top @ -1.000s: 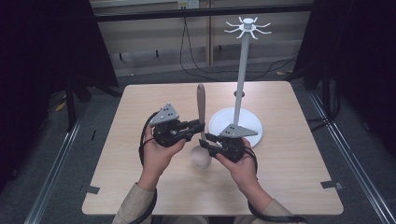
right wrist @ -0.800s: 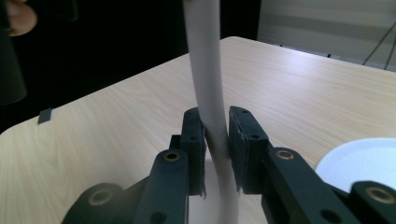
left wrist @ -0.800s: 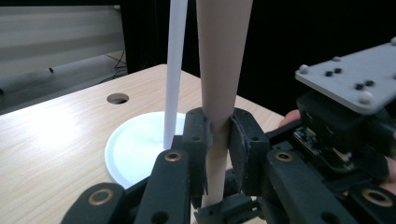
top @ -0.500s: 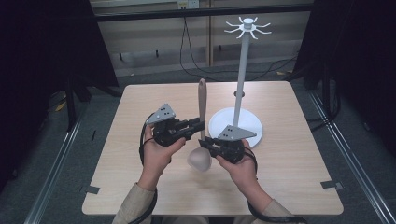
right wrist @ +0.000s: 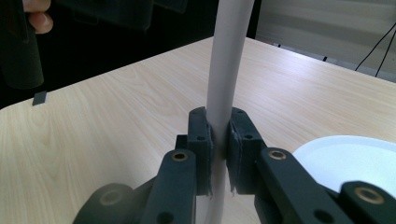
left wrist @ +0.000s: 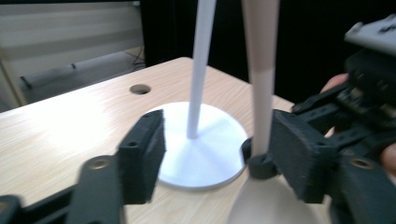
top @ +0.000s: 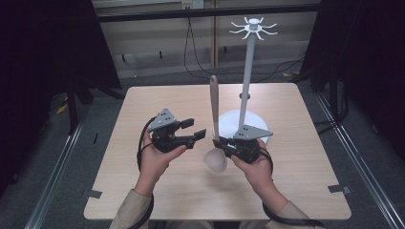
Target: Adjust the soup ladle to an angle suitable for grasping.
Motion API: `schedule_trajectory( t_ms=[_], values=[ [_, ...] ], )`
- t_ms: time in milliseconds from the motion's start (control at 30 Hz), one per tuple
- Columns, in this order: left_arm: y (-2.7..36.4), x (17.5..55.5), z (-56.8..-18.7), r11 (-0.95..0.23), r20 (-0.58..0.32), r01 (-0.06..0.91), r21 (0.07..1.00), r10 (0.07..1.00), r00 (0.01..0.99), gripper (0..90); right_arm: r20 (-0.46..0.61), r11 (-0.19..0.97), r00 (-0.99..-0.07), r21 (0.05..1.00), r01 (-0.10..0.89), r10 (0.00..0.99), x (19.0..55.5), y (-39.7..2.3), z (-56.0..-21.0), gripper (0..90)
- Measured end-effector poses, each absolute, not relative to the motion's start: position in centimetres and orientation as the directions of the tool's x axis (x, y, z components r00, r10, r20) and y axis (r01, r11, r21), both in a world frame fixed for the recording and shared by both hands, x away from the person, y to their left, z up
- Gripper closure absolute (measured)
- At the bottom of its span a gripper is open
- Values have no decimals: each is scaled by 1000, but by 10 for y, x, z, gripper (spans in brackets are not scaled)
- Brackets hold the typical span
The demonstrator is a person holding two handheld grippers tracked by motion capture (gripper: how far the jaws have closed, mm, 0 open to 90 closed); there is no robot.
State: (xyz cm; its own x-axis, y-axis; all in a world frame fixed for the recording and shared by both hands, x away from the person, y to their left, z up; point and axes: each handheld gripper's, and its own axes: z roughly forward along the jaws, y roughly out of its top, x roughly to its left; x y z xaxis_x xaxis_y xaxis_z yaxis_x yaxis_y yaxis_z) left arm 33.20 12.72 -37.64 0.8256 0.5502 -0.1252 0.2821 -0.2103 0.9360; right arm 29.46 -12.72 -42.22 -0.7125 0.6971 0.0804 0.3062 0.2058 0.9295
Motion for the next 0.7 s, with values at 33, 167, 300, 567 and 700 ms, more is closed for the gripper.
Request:
schedule_trajectory(
  t_ms=[33,167,300,567,700],
  values=[
    [128,332,-378,-204,-131,287,936,554,822,311,81,203,-710,930,306,699,295,-129,-422,813],
    [132,333,-384,-241,-104,296,924,587,803,245,78,201,-704,931,304,706,296,-132,-420,813],
    [136,337,-395,-250,-108,325,912,618,779,181,80,192,-699,934,301,711,296,-137,-417,813],
    [141,342,-412,-287,-87,343,894,640,763,117,70,185,-692,940,287,718,296,-144,-412,813],
    [142,343,-418,-294,-97,361,885,642,761,82,68,180,-693,943,279,717,298,-145,-408,813]
  ],
)
